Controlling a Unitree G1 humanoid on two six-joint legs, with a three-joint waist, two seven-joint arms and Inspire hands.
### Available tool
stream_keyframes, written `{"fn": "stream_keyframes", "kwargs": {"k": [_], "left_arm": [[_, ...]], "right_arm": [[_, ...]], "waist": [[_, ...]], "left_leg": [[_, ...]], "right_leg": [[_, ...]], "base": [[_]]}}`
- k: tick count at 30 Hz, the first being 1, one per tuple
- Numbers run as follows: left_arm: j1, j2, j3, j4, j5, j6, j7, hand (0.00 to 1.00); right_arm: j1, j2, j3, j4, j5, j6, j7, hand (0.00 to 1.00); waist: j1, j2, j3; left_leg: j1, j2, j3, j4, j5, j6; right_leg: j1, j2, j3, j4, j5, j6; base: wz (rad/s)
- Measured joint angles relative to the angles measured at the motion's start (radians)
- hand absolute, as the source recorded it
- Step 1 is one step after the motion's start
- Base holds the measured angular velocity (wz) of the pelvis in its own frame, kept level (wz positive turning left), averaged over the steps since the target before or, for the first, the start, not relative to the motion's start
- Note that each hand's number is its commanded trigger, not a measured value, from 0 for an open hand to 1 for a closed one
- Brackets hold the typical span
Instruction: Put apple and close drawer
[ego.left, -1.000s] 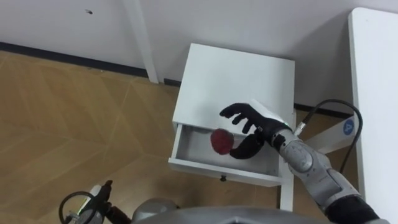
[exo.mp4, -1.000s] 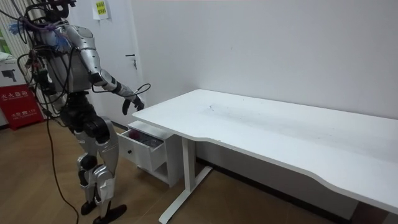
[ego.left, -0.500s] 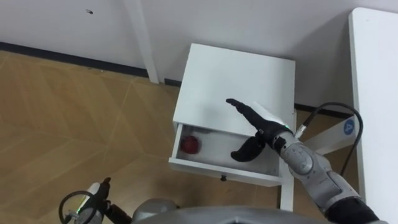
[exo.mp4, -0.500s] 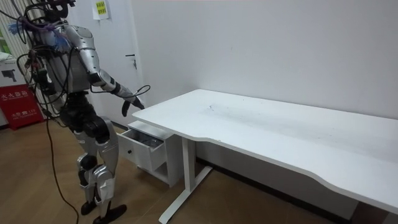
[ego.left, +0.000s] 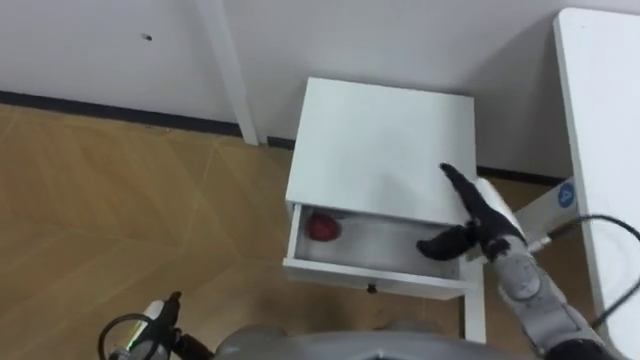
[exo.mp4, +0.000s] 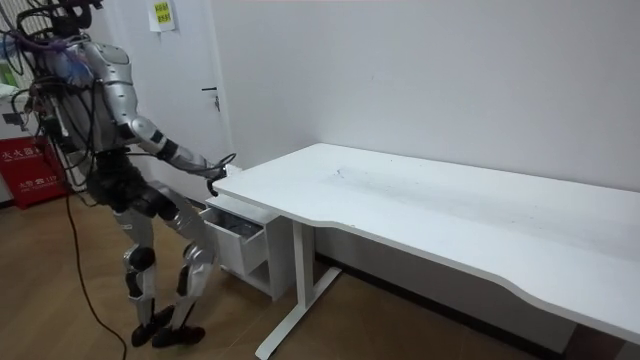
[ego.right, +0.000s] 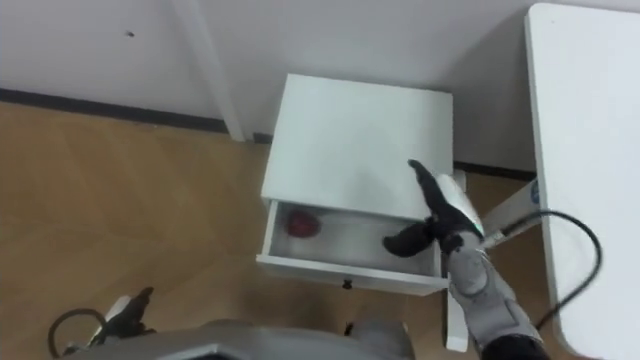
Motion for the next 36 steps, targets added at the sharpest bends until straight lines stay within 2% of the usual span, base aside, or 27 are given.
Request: {"fn": "stream_keyframes", "kwargs": {"k": [1,2,3,4,5,6,8,9,10,11,12,13,14,16,17,19,22,25,28,31,36], "left_arm": [[-0.005,0.012,0.007,0.022,-0.018,0.000,0.001,0.00],[-0.008,0.016,0.016,0.038,-0.027,-0.001,0.001,0.00],[-0.020,0.019,0.036,0.070,-0.043,0.003,0.001,0.00],[-0.020,0.022,0.049,0.073,-0.056,0.011,0.001,0.00],[-0.020,0.025,0.053,0.073,-0.056,0.015,0.002,0.00],[-0.011,0.033,0.055,0.068,-0.055,0.018,0.002,0.00],[0.017,0.038,0.063,0.054,-0.056,0.014,0.004,0.00],[0.038,0.044,0.064,0.055,-0.057,0.013,0.005,0.00],[0.049,0.049,0.064,0.054,-0.057,0.013,0.005,0.00],[0.061,0.055,0.064,0.051,-0.057,0.014,0.007,0.00],[0.063,0.054,0.065,0.040,-0.057,0.017,0.008,0.00],[0.060,0.050,0.065,0.029,-0.056,0.017,0.021,0.00],[0.056,0.045,0.064,0.025,-0.056,0.017,0.029,0.00],[0.040,0.040,0.064,0.012,-0.056,0.016,0.048,0.00],[0.041,0.040,0.063,0.003,-0.056,0.016,0.053,0.00],[0.040,0.035,0.064,-0.005,-0.056,0.015,0.075,0.00],[0.024,0.024,0.063,-0.005,-0.055,0.015,0.098,0.00],[0.023,0.010,0.062,-0.005,-0.055,0.015,0.106,0.00],[0.029,0.001,0.063,-0.005,-0.054,0.016,0.106,0.00],[0.029,-0.011,0.064,-0.008,-0.052,0.024,0.106,0.00],[0.038,-0.017,0.066,-0.010,-0.053,0.031,0.105,0.00]], "right_arm": [[-0.010,-0.001,-0.024,0.051,0.035,-0.021,-0.020,0.00],[-0.007,-0.003,-0.035,0.059,0.047,-0.027,-0.026,0.00],[0.004,-0.012,-0.051,0.080,0.076,-0.047,-0.035,0.00],[0.009,-0.025,-0.049,0.116,0.097,-0.052,-0.043,0.00],[0.012,-0.028,-0.047,0.138,0.101,-0.051,-0.047,0.00],[0.022,-0.028,-0.046,0.179,0.108,-0.041,-0.050,0.00],[0.026,-0.026,-0.032,0.228,0.114,-0.024,-0.052,0.00],[0.027,-0.021,-0.021,0.257,0.115,-0.011,-0.052,0.00],[0.028,-0.019,-0.010,0.270,0.115,-0.004,-0.052,0.00],[0.034,-0.008,-0.009,0.286,0.113,0.004,-0.051,0.00],[0.045,-0.001,-0.008,0.288,0.113,0.005,-0.051,0.00],[0.044,0.010,-0.006,0.299,0.114,0.005,-0.051,0.00],[0.043,0.012,-0.004,0.304,0.114,0.004,-0.052,0.00],[0.035,0.025,0.002,0.328,0.114,0.002,-0.050,0.00],[0.035,0.028,0.002,0.329,0.113,0.001,-0.050,0.00],[0.032,0.033,0.003,0.342,0.115,-0.003,-0.046,0.00],[0.024,0.033,0.003,0.385,0.148,-0.008,-0.032,0.00],[0.022,0.033,0.000,0.447,0.193,-0.005,-0.023,0.00],[0.020,0.036,-0.004,0.479,0.196,0.032,-0.013,0.00],[0.029,0.042,-0.011,0.488,0.195,0.061,-0.001,0.00],[0.036,0.050,-0.023,0.521,0.208,0.091,0.035,0.00]], "waist": [[-0.014,0.015,0.0072],[-0.021,0.017,0.0064],[-0.047,0.040,0.0169],[-0.056,0.061,0.0169],[-0.058,0.062,0.0178],[-0.059,0.059,0.0160],[-0.067,0.052,0.0130],[-0.067,0.034,0.0091],[-0.066,0.022,0.0095],[-0.060,-0.002,0.0073],[-0.034,-0.012,0.0013],[-0.008,-0.034,-0.0040],[0.005,-0.037,-0.0030],[0.013,-0.066,-0.0179],[0.013,-0.072,-0.0195],[0.011,-0.080,-0.0141],[0.007,-0.074,-0.0112],[-0.011,-0.066,-0.0074],[-0.021,-0.054,-0.0079],[-0.028,-0.044,-0.0066],[-0.046,-0.042,-0.0050]], "left_leg": [[-0.018,0.009,0.013,0.034,-0.015,0.008],[-0.028,0.016,0.011,0.046,-0.021,0.011],[-0.049,0.035,0.003,0.067,-0.028,0.015],[-0.065,0.050,-0.004,0.081,-0.035,0.017],[-0.070,0.053,-0.004,0.087,-0.038,0.017],[-0.074,0.052,-0.006,0.098,-0.047,0.021],[-0.074,0.039,-0.004,0.101,-0.050,0.018],[-0.074,0.022,-0.004,0.100,-0.051,0.019],[-0.074,0.014,-0.003,0.100,-0.051,0.020],[-0.075,-0.001,0.000,0.094,-0.051,0.019],[-0.075,-0.011,0.005,0.080,-0.046,0.013],[-0.076,-0.017,0.024,0.049,-0.030,0.011],[-0.076,-0.017,0.029,0.036,-0.019,0.010],[-0.070,-0.023,0.032,-0.019,0.008,-0.016],[-0.066,-0.023,0.034,-0.026,0.010,-0.018],[-0.041,-0.018,0.047,-0.046,0.012,-0.020],[-0.027,-0.007,0.047,-0.063,0.019,-0.007],[-0.010,-0.005,0.047,-0.090,0.027,-0.015],[-0.002,-0.001,0.047,-0.108,0.029,-0.020],[-0.001,0.000,0.047,-0.110,0.031,-0.023],[0.022,0.000,0.044,-0.125,0.032,-0.024]], "right_leg": [[-0.152,0.017,0.048,0.324,-0.047,-0.026],[-0.216,0.019,0.057,0.469,-0.095,-0.043],[-0.315,0.033,0.050,0.670,-0.173,-0.051],[-0.373,0.053,0.053,0.749,-0.217,-0.045],[-0.383,0.052,0.056,0.754,-0.232,-0.043],[-0.363,0.044,0.062,0.699,-0.252,-0.034],[-0.230,0.036,0.065,0.440,-0.260,-0.016],[-0.100,0.039,0.060,0.198,-0.271,0.001],[-0.025,0.039,0.055,0.066,-0.277,0.010],[0.111,0.041,0.049,-0.162,-0.292,0.013],[0.225,0.052,0.030,-0.357,-0.325,0.015],[0.307,0.060,0.019,-0.532,-0.367,0.008],[0.338,0.066,0.019,-0.611,-0.373,0.006],[0.425,0.075,0.005,-0.827,-0.358,-0.011],[0.439,0.076,0.002,-0.859,-0.354,-0.013],[0.498,0.093,0.002,-0.944,-0.339,-0.006],[0.519,0.108,0.000,-0.981,-0.328,-0.017],[0.530,0.113,-0.008,-0.995,-0.327,-0.021],[0.529,0.114,-0.029,-0.993,-0.327,-0.021],[0.527,0.119,-0.030,-0.994,-0.328,-0.023],[0.542,0.121,-0.027,-0.993,-0.328,-0.024]], "base": [[-0.35],[-0.14],[0.00],[0.00],[0.00],[0.06],[0.06],[0.05],[0.00],[-0.14],[-0.34],[-0.42],[-0.28],[-0.07],[-0.14],[-0.19],[-0.05],[0.00],[0.00],[-0.01],[0.00]]}}
